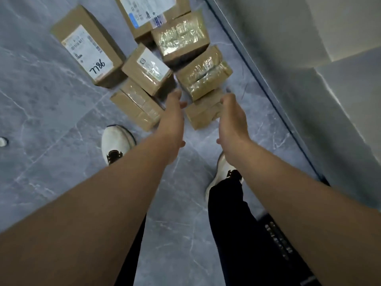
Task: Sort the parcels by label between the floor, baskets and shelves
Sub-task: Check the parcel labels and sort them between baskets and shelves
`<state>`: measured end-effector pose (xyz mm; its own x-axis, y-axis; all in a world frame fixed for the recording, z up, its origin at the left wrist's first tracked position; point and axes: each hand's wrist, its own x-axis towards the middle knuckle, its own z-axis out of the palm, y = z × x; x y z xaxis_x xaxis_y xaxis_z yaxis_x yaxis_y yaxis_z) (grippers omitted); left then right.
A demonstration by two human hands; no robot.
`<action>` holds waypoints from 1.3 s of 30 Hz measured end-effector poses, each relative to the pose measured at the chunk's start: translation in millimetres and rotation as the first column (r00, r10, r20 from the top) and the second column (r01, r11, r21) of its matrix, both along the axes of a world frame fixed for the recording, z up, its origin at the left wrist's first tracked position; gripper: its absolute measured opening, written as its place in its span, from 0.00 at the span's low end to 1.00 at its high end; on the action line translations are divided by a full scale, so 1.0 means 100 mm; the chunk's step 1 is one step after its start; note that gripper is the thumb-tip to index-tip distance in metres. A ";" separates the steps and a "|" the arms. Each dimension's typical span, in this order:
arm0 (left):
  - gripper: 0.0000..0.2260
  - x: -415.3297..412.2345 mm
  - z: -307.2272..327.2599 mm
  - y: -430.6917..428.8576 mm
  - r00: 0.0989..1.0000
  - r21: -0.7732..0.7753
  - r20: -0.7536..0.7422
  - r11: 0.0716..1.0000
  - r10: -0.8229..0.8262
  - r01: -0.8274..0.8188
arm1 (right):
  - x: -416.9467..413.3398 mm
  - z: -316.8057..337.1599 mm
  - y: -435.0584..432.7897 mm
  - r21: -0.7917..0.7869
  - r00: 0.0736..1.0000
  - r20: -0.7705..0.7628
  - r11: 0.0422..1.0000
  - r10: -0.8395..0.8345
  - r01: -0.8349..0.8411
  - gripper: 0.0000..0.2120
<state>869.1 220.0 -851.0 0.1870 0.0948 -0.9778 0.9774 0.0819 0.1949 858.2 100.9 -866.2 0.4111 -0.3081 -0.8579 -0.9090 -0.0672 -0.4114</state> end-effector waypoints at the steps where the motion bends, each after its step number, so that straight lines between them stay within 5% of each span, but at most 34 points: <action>1: 0.28 -0.02 -0.12 -0.04 1.000 0.004 -0.009 1.000 0.006 -0.006 | 0.01 -0.15 -0.03 -0.009 0.999 0.019 0.999 0.034 -0.034 0.16; 5: 0.29 -0.04 -0.48 -0.11 0.999 0.008 -0.022 0.999 0.037 -0.037 | 0.07 -0.61 -0.15 -0.046 0.986 0.068 0.988 0.149 -0.146 0.19; 9: 0.30 -0.06 -0.74 -0.16 0.990 -0.018 -0.048 0.991 0.133 -0.134 | -0.03 -0.87 -0.27 -0.030 0.961 0.033 0.961 0.276 -0.275 0.37; 12: 0.28 -0.11 -0.81 -0.20 0.982 -0.021 -0.055 0.983 0.182 -0.183 | -0.17 -0.94 -0.40 -0.023 0.956 0.020 0.956 0.293 -0.293 0.34; 18: 0.19 -0.21 -0.79 -0.25 0.972 -0.018 -0.080 0.975 0.221 -0.223 | -0.38 -0.88 -0.59 -0.019 0.989 -0.084 0.992 0.122 -0.124 0.17; 24: 0.20 -0.19 -0.58 -0.27 0.985 0.013 -0.091 0.990 0.144 -0.143 | -0.51 -0.66 -0.50 -0.056 1.000 -0.024 0.998 -0.001 0.000 0.25; 30: 0.20 -0.14 -0.25 -0.16 0.991 -0.025 -0.090 0.994 0.104 -0.106 | -0.46 -0.40 -0.45 -0.068 0.995 -0.014 0.993 -0.103 0.102 0.13; 35: 0.20 0.01 0.12 0.02 0.995 0.000 -0.029 0.995 0.100 -0.100 | -0.27 -0.06 -0.25 -0.047 0.988 0.014 0.987 -0.156 0.157 0.14; 39: 0.20 0.16 0.43 0.10 0.990 0.017 0.046 0.991 0.133 -0.134 | -0.12 0.22 -0.04 -0.025 0.982 0.087 0.985 -0.166 0.169 0.27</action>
